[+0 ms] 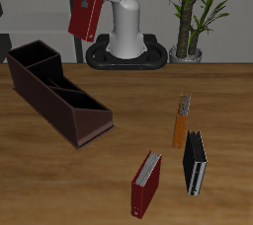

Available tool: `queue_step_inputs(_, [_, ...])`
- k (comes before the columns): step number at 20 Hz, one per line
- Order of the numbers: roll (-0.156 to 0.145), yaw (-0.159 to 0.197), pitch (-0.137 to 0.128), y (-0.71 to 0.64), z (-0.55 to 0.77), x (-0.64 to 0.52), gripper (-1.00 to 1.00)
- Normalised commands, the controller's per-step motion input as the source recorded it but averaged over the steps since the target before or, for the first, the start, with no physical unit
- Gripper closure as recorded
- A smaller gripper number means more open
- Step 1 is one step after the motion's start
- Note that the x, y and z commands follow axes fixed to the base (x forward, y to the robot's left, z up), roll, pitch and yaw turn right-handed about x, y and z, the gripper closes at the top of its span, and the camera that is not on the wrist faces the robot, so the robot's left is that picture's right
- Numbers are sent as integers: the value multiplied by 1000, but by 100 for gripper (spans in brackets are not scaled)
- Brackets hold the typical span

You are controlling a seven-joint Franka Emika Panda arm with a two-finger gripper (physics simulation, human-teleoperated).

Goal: Place the left red book into the right desk caddy's front compartment

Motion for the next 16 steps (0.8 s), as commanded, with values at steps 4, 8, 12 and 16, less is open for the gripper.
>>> queue_step_inputs(4, [-8,7,15,-44,-60,42,100])
queue_step_inputs(8, [-17,-6,23,-72,-148,40,100])
queue_step_inputs(12, [0,3,22,-65,-153,35,100])
queue_step_inputs(16, [-33,-13,6,-98,-148,-2,100])
